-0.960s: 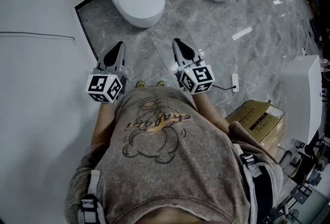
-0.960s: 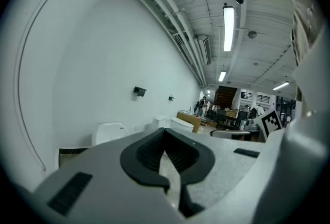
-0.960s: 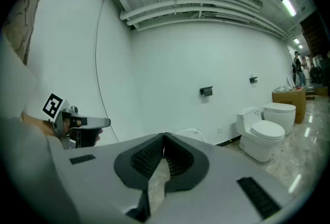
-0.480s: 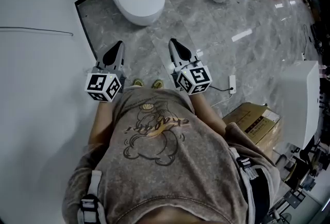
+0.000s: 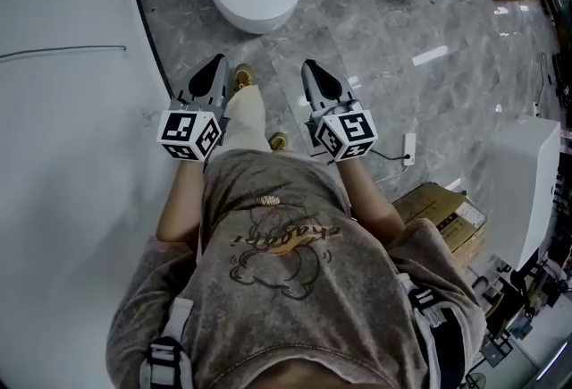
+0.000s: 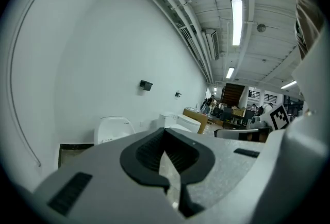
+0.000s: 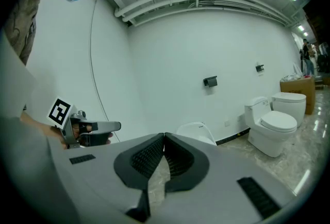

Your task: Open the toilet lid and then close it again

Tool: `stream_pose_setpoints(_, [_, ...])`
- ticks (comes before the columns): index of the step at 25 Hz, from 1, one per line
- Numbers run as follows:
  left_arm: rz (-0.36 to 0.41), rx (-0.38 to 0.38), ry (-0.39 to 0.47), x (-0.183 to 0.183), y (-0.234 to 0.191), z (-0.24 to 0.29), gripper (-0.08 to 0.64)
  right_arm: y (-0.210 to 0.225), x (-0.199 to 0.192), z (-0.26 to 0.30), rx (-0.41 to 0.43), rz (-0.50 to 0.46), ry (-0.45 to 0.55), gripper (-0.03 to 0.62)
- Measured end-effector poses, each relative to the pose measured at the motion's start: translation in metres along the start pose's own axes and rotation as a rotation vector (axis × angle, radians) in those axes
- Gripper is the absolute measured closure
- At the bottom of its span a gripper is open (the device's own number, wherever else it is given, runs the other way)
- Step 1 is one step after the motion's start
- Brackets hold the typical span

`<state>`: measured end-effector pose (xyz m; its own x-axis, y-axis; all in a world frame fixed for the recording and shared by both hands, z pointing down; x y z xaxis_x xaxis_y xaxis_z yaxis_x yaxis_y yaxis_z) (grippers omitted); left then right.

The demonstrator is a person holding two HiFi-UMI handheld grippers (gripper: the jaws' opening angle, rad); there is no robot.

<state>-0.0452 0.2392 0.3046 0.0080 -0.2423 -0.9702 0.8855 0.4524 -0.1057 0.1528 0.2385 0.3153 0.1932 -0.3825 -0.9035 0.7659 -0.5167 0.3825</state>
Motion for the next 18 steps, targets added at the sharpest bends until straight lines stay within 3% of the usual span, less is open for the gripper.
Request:
stream_pose_setpoints(9, [0.015, -0.055, -0.044, -0.041, -0.069, 0.116, 0.551, 0.077, -0.026, 0.120, -0.040, 0.031, -0.022, 0.565])
stream_pose_setpoints(14, [0.033, -0.048, -0.078, -0.100, -0.115, 0.173, 0.551, 0.122, -0.080, 0.183, -0.053, 0.048, -0.087, 0.566])
stream_pose_setpoints(18, [0.038, -0.045, -0.119, -0.169, -0.141, 0.216, 0.552, 0.161, -0.146, 0.228, -0.057, 0.059, -0.155, 0.566])
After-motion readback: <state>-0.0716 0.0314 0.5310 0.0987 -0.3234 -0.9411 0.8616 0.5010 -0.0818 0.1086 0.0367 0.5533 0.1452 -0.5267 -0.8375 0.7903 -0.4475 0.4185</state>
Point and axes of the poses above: the fingertips, and each gripper's own axes: z forward along the fingers, y to its right, x out of its top, the point moved 3 cm from there along -z, backward along the fingers, and after that the axes turned 8 degrees about z, right-handed, at the moved point
